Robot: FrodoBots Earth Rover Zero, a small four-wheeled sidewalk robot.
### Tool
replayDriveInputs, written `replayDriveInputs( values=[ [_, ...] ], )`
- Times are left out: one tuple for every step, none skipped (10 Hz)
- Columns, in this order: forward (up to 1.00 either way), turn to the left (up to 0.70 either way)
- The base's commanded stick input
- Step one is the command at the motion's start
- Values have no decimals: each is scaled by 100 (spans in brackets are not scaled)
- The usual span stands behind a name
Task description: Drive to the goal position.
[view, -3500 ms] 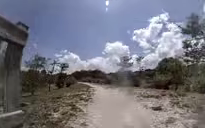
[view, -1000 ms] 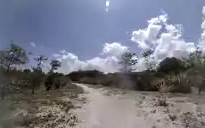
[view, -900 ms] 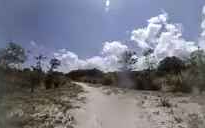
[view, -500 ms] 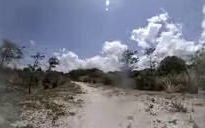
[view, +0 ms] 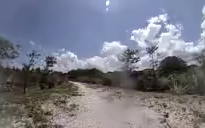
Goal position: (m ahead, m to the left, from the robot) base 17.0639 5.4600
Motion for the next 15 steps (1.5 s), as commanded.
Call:
replayDriveInputs(
  values=[
    [85, -1],
    [85, -1],
    [85, -1],
    [85, -1],
    [85, -1],
    [85, -1],
    [85, -1],
    [85, -1],
    [85, -1],
    [85, 12],
    [85, 33],
    [85, 33],
    [85, 32],
    [85, 16],
    [85, 4]
  ],
)
